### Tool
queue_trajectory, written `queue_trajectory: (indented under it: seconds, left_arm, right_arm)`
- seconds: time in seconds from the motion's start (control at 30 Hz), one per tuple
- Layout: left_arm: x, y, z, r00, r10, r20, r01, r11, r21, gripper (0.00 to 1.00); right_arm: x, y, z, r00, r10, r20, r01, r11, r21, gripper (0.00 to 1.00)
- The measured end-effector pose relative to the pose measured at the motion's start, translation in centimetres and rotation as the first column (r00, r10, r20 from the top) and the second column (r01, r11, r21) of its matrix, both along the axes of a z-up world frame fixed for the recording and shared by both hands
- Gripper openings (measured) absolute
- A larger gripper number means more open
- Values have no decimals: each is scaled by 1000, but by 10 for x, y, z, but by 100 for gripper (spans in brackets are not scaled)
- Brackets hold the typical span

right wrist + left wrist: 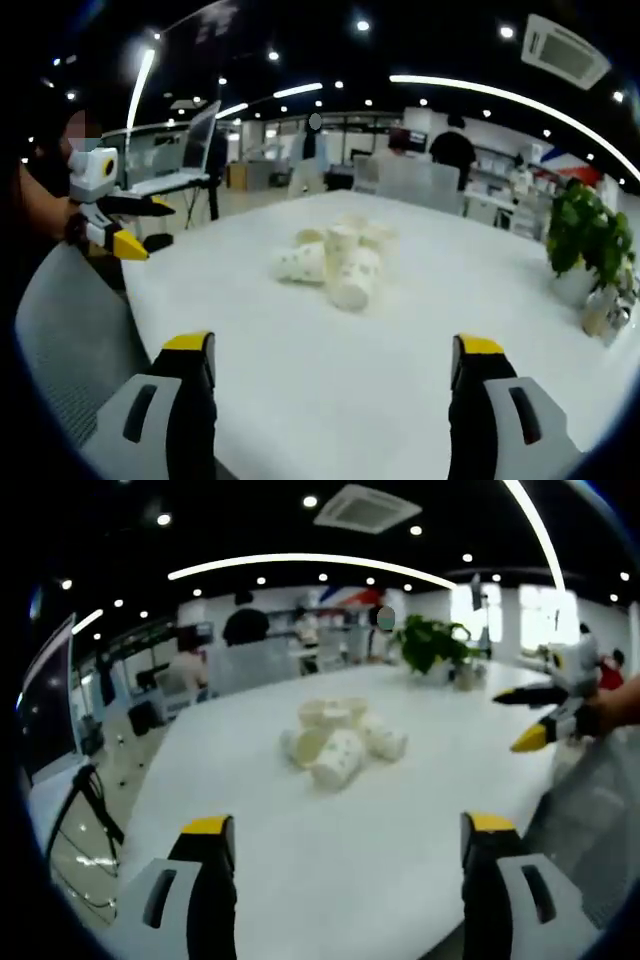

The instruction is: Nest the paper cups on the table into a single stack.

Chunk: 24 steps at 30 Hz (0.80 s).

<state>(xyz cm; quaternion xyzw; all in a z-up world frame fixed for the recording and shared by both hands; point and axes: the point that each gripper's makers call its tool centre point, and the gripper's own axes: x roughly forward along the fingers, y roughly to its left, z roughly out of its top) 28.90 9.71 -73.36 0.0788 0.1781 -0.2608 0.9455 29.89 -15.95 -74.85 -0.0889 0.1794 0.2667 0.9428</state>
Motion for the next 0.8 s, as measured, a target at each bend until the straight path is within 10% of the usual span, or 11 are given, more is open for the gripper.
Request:
queue_trajectory:
  seconds: [0.8]
  left_arm:
    - [-1, 0, -3, 1000, -2, -7, 2, 1000, 18, 90]
  right_arm:
    - [0, -2, -2, 1000, -10, -16, 10, 1000, 3, 94]
